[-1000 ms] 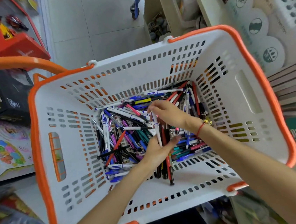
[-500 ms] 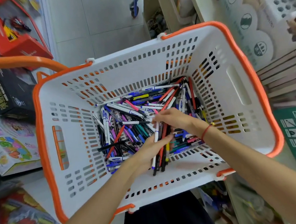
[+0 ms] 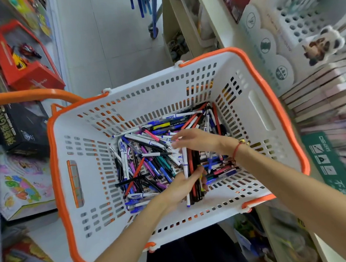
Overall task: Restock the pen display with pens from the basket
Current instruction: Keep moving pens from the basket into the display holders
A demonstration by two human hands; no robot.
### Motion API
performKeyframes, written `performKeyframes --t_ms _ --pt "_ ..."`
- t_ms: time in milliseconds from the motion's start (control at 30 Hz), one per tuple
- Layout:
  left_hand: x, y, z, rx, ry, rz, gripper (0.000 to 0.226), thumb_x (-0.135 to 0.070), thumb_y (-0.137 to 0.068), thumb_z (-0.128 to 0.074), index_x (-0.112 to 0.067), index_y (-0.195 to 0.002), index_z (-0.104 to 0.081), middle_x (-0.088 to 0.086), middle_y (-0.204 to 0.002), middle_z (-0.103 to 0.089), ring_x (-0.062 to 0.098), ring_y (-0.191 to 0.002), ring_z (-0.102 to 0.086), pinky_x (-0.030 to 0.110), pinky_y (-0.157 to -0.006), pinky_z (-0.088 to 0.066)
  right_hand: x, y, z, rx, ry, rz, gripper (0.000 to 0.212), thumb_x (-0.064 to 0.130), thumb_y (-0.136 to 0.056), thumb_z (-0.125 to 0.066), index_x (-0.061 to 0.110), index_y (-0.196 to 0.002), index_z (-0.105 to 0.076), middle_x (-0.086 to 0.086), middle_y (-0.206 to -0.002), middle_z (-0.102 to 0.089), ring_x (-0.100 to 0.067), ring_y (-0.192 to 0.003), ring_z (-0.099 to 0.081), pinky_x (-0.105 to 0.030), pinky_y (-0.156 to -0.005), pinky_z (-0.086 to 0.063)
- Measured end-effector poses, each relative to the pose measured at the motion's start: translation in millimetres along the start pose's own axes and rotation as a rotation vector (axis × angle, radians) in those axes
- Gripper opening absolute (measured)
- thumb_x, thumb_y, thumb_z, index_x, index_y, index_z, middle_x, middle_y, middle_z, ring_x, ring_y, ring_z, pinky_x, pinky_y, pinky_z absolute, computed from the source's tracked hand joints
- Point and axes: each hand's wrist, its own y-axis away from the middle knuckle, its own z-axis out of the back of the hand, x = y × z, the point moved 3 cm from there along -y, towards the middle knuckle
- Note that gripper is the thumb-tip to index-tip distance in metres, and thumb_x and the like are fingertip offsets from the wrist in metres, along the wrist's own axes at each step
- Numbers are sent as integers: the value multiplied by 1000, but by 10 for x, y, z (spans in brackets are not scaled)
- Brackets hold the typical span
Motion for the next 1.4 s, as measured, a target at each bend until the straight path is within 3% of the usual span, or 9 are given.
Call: performKeyframes --t_ms 133,267,367,500,633,833,967,1267,1400 --pt "-404 100 -64 66 37 -11 35 -39 -100 -46 -5 -102 -55 4 -87 -57 -7 -64 -61 6 -46 -44 -28 254 378 -168 -363 -144 54 55 -98 -43 19 -137 -52 -1 -139 -55 -18 -131 -46 -36 -108 -36" --pt "-827 166 -132 144 18 57 44 -46 -88 -65 -13 -118 -65 8 -128 -64 15 -117 -63 34 -95 -53 0 617 601 -242 -566 -66 36 42 -98 -52 14 -118 -65 4 -115 -69 -9 -103 -64 -28 -100 -48" --pt "-1073 248 -304 280 75 63 34 -30 -93 -61 -10 -121 -64 9 -122 -68 22 -116 -63 37 -104 -47 91 929 666 -244 -724 29 32 24 -99 -54 0 -116 -65 -14 -111 -70 -21 -80 -67 -25 -69 -54" --pt "-1345 350 -508 400 89 37 23 -19 -94 -59 -9 -110 -72 11 -117 -70 27 -111 -66 44 -103 -47 130 1290 745 -307 -813 69 22 25 -101 -51 13 -109 -67 -12 -118 -69 -26 -86 -65 -34 -70 -53" --pt "-1581 362 -754 427 -39 4 15 -23 -87 -65 -13 -84 -76 5 -86 -71 19 -79 -68 33 -80 -56 117 1680 891 -478 -763 138 19 23 -100 -51 18 -108 -68 -7 -116 -71 -28 -107 -66 -42 -96 -49" --pt "-1821 381 -1242 564 -203 -59 27 -41 -88 -61 -20 -79 -48 -8 -63 -42 6 -55 -39 20 -58 -34 22 2275 1003 -851 -750 152 8 16 -94 -61 10 -91 -66 -5 -82 -68 -16 -74 -63 -23 -69 -50" --pt "-1903 465 -1517 566 -293 -153 29 -47 -90 -57 -19 -93 -50 -10 -57 -33 4 -48 -30 19 -49 -31 -51 2613 960 -974 -795 182 15 14 -92 -62 6 -101 -71 -14 -94 -70 -21 -85 -65 -27 -81 -55" --pt "-1993 616 -2099 567 -419 -290 26 -40 -97 -53 -16 -90 -62 -6 -66 -54 6 -49 -47 19 -47 -40 -111 3284 937 -1200 -316 -226 41 30 -103 -45 4 -76 -64 -8 -69 -64 -14 -63 -55 -30 -62 -48" --pt "-2045 648 -2323 578 -499 -302 33 -40 -98 -52 -9 -92 -61 -4 -69 -58 7 -53 -53 19 -48 -44 -170 3610 932 -1358 -183 -345 41 34 -100 -50 2 -84 -71 -3 -54 -61 -7 -47 -52 -14 -49 -41"
